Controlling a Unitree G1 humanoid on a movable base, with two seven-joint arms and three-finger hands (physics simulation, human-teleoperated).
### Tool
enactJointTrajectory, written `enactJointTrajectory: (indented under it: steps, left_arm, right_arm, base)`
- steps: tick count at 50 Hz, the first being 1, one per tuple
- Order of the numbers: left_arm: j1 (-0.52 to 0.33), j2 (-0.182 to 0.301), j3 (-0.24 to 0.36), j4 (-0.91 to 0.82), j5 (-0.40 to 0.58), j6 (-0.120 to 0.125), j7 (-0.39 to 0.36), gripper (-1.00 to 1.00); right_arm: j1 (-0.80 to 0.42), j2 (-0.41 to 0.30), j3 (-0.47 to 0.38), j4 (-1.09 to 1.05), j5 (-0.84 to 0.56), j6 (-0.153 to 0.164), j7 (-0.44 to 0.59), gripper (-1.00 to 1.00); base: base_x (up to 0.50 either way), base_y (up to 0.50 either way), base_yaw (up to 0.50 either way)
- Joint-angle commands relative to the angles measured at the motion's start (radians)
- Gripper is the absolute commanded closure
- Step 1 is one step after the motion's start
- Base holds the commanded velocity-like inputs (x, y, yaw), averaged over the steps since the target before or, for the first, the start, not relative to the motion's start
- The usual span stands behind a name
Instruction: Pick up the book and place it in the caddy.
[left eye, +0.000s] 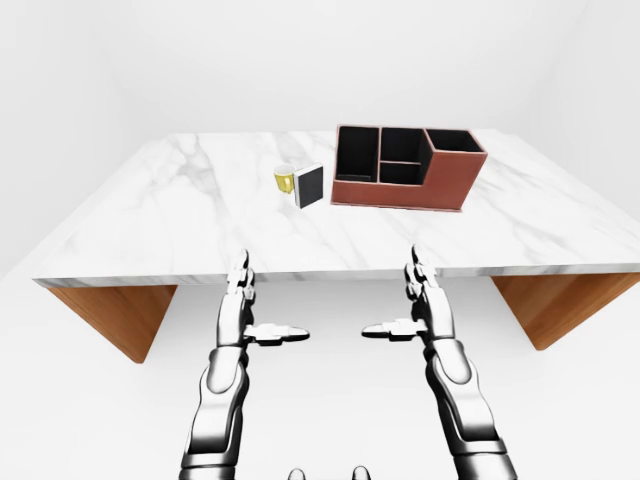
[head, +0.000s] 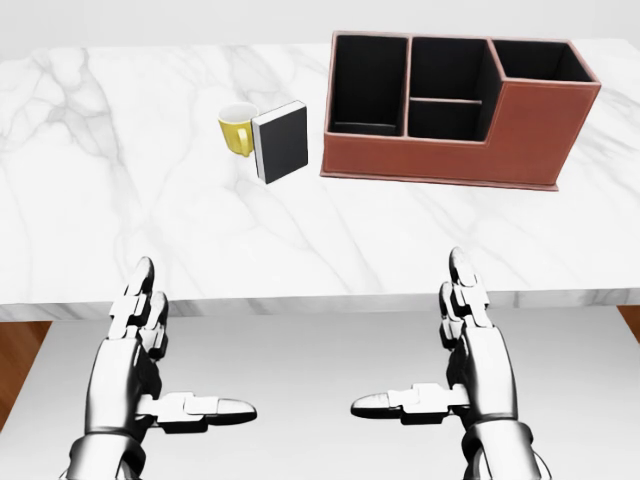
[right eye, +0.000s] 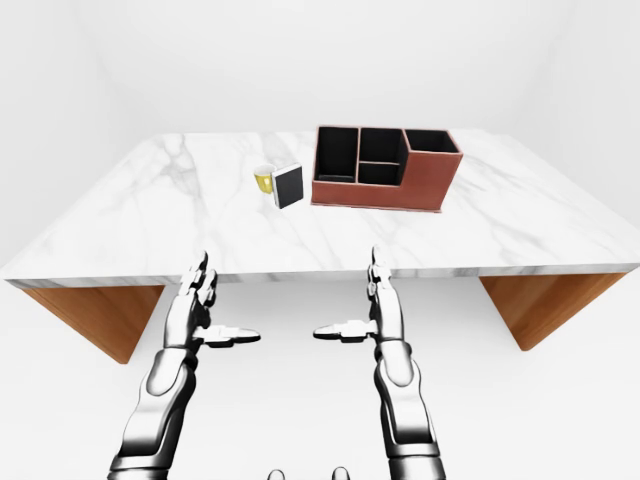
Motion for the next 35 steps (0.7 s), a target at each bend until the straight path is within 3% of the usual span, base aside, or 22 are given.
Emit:
enactJointTrajectory:
  steps: [1,9,13,15,16,19,22,28,35]
  left_arm:
    - [0.011,0.013,0.025,-0.021,-0.014,0.018,-0.027,-1.0]
    - [0.021,0.014,0.029,-0.051,-0.016,0.034,-0.033,-1.0]
    - [0.018,0.02,0.034,-0.081,-0.014,0.057,-0.04,-1.0]
    - [0.018,0.02,0.034,-0.081,-0.013,0.057,-0.041,-1.0]
    - [0.007,0.025,0.042,-0.105,-0.018,0.081,-0.045,-1.0]
    - [-0.005,0.032,0.049,-0.167,-0.024,0.081,-0.058,-1.0]
    - [-0.019,0.038,0.058,-0.221,-0.045,0.081,-0.081,-1.0]
    - [-0.061,0.049,0.075,-0.255,-0.059,0.081,-0.098,-1.0]
    - [-0.233,0.099,0.121,-0.248,-0.117,0.081,-0.112,-1.0]
  right_arm:
    - [-0.002,-0.011,-0.015,-0.002,-0.01,-0.008,0.016,-1.0]
    - [-0.008,-0.013,-0.018,0.013,-0.022,-0.022,0.014,-1.0]
    - [-0.012,-0.017,-0.021,-0.013,-0.031,-0.003,0.013,-1.0]
    - [-0.012,-0.017,-0.021,-0.014,-0.031,-0.003,0.014,-1.0]
    - [-0.017,-0.019,-0.022,-0.043,-0.033,0.029,0.015,-1.0]
    - [-0.027,-0.023,-0.02,-0.097,-0.05,0.078,0.019,-1.0]
    - [-0.043,-0.031,-0.018,-0.117,-0.077,0.092,0.025,-1.0]
    - [-0.082,-0.034,-0.029,-0.12,-0.084,0.092,0.033,-1.0]
    - [-0.219,-0.056,-0.04,-0.101,-0.103,0.092,0.042,-1.0]
  base:
    - [0.0,0.0,0.0]
    - [0.0,0.0,0.0]
    - [0.0,0.0,0.0]
    - [0.0,0.0,0.0]
    - [0.0,0.0,0.0]
    - [0.0,0.0,0.0]
    - [0.0,0.0,0.0]
    - [0.0,0.0,0.0]
    - [0.0,0.0,0.0]
